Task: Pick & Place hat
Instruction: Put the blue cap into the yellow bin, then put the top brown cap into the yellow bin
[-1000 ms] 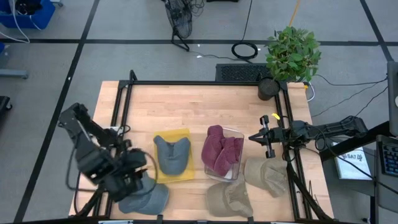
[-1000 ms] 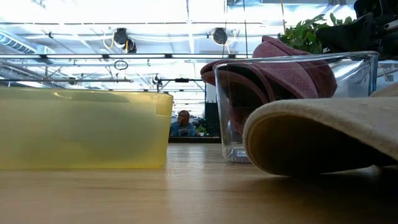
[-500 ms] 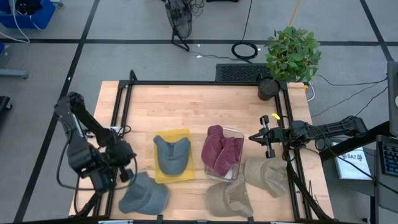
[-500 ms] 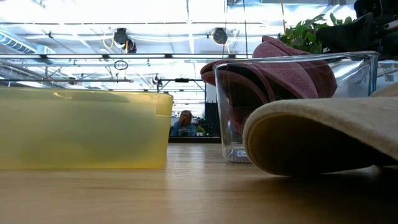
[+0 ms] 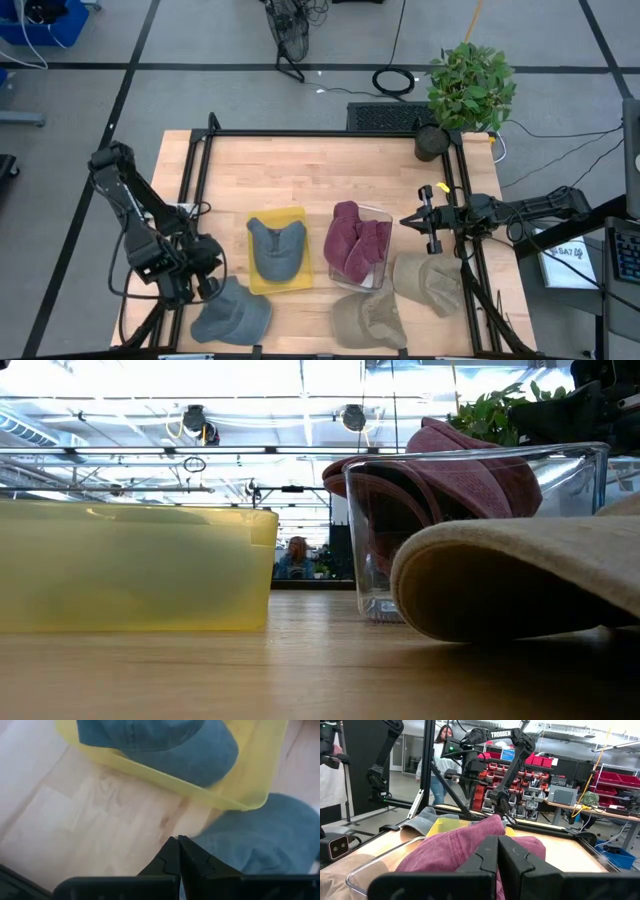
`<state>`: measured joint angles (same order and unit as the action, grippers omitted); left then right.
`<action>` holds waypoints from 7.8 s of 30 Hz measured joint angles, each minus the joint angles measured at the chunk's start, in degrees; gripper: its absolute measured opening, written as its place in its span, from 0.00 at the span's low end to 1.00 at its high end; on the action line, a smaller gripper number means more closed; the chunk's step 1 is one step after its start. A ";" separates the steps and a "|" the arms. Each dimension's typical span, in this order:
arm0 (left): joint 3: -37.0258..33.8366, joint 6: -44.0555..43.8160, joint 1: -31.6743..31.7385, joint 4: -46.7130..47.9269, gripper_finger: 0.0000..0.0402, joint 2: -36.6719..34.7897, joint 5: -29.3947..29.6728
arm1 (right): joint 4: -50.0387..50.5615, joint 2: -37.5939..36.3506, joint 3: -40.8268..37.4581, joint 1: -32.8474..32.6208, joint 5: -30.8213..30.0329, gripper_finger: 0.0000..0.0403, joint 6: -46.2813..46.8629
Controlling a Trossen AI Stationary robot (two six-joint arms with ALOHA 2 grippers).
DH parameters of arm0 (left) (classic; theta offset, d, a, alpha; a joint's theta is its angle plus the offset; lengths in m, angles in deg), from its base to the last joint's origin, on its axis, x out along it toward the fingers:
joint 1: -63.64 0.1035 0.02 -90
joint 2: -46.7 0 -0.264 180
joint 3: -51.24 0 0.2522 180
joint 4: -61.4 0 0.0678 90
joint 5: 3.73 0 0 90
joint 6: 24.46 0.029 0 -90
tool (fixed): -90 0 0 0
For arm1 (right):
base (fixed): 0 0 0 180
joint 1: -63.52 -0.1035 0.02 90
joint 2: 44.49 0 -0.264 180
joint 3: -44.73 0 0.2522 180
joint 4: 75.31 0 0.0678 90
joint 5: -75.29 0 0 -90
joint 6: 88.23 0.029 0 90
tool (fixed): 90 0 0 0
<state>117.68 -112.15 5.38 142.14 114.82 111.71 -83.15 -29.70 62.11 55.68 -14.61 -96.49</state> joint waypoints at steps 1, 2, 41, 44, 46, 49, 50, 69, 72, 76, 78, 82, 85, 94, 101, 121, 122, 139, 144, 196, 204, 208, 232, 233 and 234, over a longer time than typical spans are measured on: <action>0.00 -0.69 0.00 -0.31 0.01 0.00 -0.06 | 0.02 0.00 -0.01 -0.02 0.00 0.00 0.01; -0.01 -1.65 -0.01 -1.00 0.02 0.00 -0.32 | 0.02 0.00 0.00 0.01 0.00 0.00 0.01; -0.02 -17.78 -1.01 -34.17 0.63 15.91 -20.18 | 1.13 0.01 -0.01 -0.02 0.17 0.00 4.58; -0.02 -17.09 -0.25 -33.61 0.71 16.11 -18.76 | 1.09 0.02 0.00 -0.02 0.17 0.00 4.30; 0.00 -16.43 0.47 -33.22 0.75 17.38 -18.11 | 0.76 0.02 -0.01 -0.02 0.17 0.00 4.10; 0.00 -16.20 1.46 -32.88 0.79 20.56 -19.01 | 0.46 0.01 0.00 -0.02 0.11 0.00 3.97; 0.00 -15.45 1.94 -33.34 0.80 21.87 -19.83 | 0.45 0.00 -0.01 -0.02 0.11 0.00 3.97; 0.08 -13.28 3.39 -39.86 0.44 28.29 -25.44 | 0.74 0.11 -0.02 -0.02 0.13 0.00 4.50; 0.02 -10.92 3.39 -40.07 0.20 27.29 -25.89 | 0.72 0.11 0.00 -0.02 0.11 0.00 4.45; 0.20 -9.99 3.39 -39.36 0.05 25.06 -25.72 | 0.69 0.11 -0.02 -0.02 0.09 0.00 4.39; 1.38 -8.59 3.39 -37.52 0.05 24.06 -25.52 | 0.67 0.11 0.00 -0.02 0.09 0.00 4.40; 6.94 -5.71 3.58 -28.71 0.02 21.95 -25.22 | 0.61 0.12 -0.01 -0.02 0.07 0.00 4.40; 13.51 -2.80 3.76 -19.45 0.02 20.83 -23.08 | 0.63 0.13 -0.01 -0.02 0.09 0.00 4.57; 35.33 11.38 8.35 15.44 0.02 20.22 -13.60 | 0.65 0.15 0.00 -0.02 0.11 0.00 4.60; 38.64 41.85 19.45 21.22 0.02 20.28 -13.34 | 0.67 0.28 -0.01 -0.02 0.09 0.00 4.60; 38.66 108.04 42.26 15.71 0.02 34.94 -21.41 | 0.91 1.17 -0.01 -0.02 0.03 0.00 4.58; 38.66 108.91 42.48 15.71 0.02 35.70 -21.63 | 0.91 1.43 -0.01 -0.02 0.02 0.00 4.58; 38.67 113.86 42.92 11.44 0.02 43.64 -25.47 | -0.18 3.10 0.00 -0.02 0.02 0.00 4.60; 37.66 114.00 42.92 9.69 0.02 44.03 -26.71 | -0.16 3.13 0.00 -0.02 0.02 0.00 4.62; 44.07 88.94 37.90 21.04 0.41 40.95 -24.04 | -1.08 3.19 0.00 -0.02 0.07 0.00 4.62; 40.50 86.62 34.67 12.71 0.28 19.72 -12.37 | -1.77 3.17 -0.01 -0.02 0.07 0.00 4.62; 28.41 84.11 32.41 -8.35 0.19 1.71 -4.92 | -1.74 3.18 0.00 -0.02 0.09 0.00 4.62; -42.93 90.45 44.80 -97.78 0.01 -30.75 5.37 | -2.19 3.28 -0.01 -0.02 0.02 0.00 4.46; -44.96 90.45 45.20 -100.46 0.01 -30.67 5.06 | -2.19 3.28 -0.01 -0.02 0.00 0.00 4.32; -46.79 90.45 45.55 -102.78 0.01 -30.52 5.01 | -2.18 3.28 -0.01 -0.02 -0.03 0.00 4.30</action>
<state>70.89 -21.69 50.93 39.37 84.30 116.72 -85.33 -26.42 62.10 55.66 -14.63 -92.19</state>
